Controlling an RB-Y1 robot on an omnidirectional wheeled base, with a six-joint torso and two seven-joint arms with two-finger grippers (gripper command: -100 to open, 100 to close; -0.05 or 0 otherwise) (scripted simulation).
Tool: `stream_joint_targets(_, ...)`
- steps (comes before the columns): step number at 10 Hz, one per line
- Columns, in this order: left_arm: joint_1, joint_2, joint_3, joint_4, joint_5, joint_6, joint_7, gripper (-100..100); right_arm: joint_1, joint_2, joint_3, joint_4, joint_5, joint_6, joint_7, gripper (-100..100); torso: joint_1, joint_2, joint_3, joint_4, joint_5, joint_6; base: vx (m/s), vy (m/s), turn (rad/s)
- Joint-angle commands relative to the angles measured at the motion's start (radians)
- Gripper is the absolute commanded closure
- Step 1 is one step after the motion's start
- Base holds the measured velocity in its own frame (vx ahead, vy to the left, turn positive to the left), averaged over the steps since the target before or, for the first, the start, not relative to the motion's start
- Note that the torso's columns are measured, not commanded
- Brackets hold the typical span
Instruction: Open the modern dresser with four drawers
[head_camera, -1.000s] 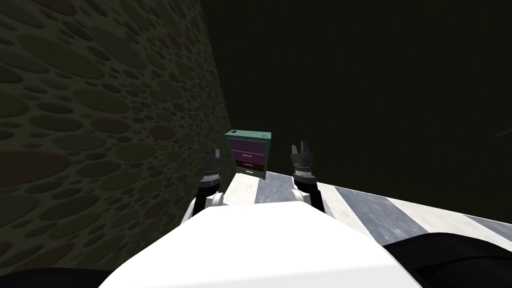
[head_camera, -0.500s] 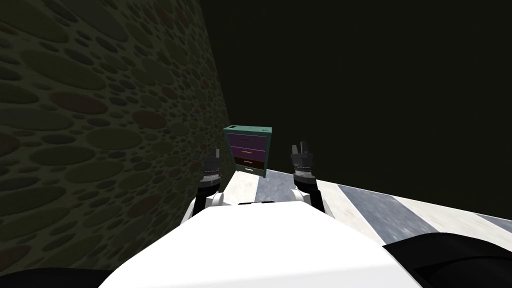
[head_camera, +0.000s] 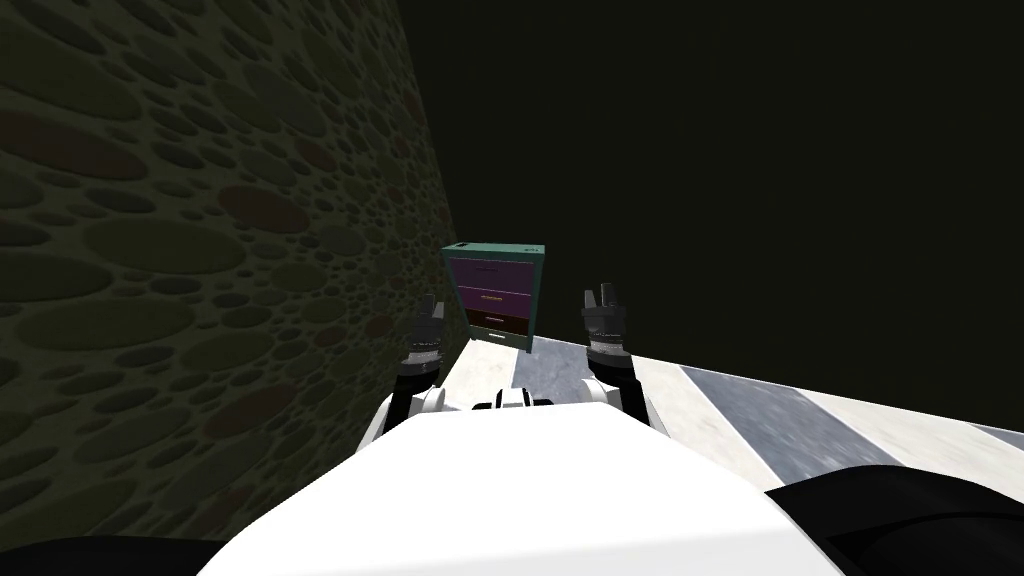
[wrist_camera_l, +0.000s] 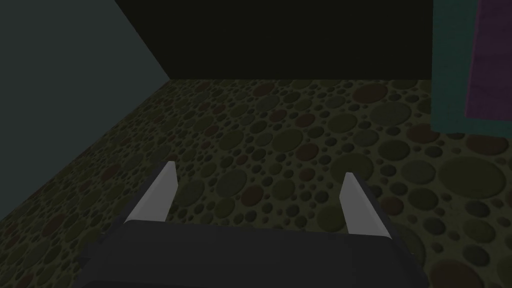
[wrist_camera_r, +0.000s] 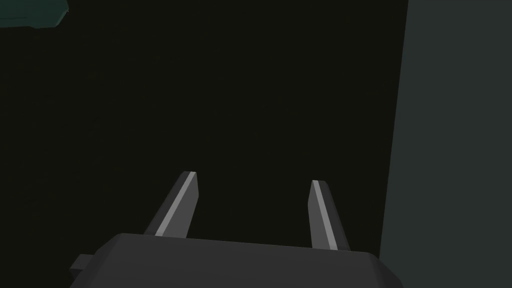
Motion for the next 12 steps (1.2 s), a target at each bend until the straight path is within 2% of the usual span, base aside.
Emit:
stream_joint_targets(1, -0.011, 0.043, -0.003, 0.052, -0.001, -0.019, -0.003, -100, 0.000, 0.000, 0.000, 0.000, 0.000, 0.000, 0.000, 0, 0.000, 0.000, -0.001, 0.001, 0.000, 0.000, 0.074, -0.011, -0.030)
stream_joint_targets(4, -0.028, 0.071, -0.006, 0.131, -0.002, -0.052, -0.008, -100, 0.000, 0.000, 0.000, 0.000, 0.000, 0.000, 0.000, 0, -0.001, 0.002, 0.000, 0.002, 0.000, 0.000, 0.088, -0.018, -0.035)
stream_joint_targets(5, -0.028, 0.071, -0.006, 0.139, -0.002, -0.052, -0.008, -100, 0.000, 0.000, 0.000, 0.000, 0.000, 0.000, 0.000, 0, 0.000, 0.002, 0.000, 0.002, 0.000, 0.000, 0.074, -0.012, -0.012)
stream_joint_targets(8, -0.049, 0.085, -0.011, 0.232, -0.003, -0.091, -0.014, -100, 0.000, 0.000, 0.000, 0.000, 0.000, 0.000, 0.000, 0, 0.000, 0.002, 0.000, 0.002, 0.000, 0.000, 0.089, -0.016, -0.038)
stream_joint_targets(9, -0.049, 0.085, -0.011, 0.241, -0.003, -0.091, -0.014, -100, 0.000, 0.000, 0.000, 0.000, 0.000, 0.000, 0.000, 0, 0.000, 0.001, -0.001, 0.001, 0.000, 0.000, 0.088, -0.003, -0.015)
stream_joint_targets(12, -0.070, 0.086, -0.015, 0.346, -0.004, -0.130, -0.019, -100, 0.000, 0.000, 0.000, 0.000, 0.000, 0.000, 0.000, 0, -0.001, 0.004, 0.001, 0.002, 0.000, 0.000, 0.086, -0.009, -0.040)
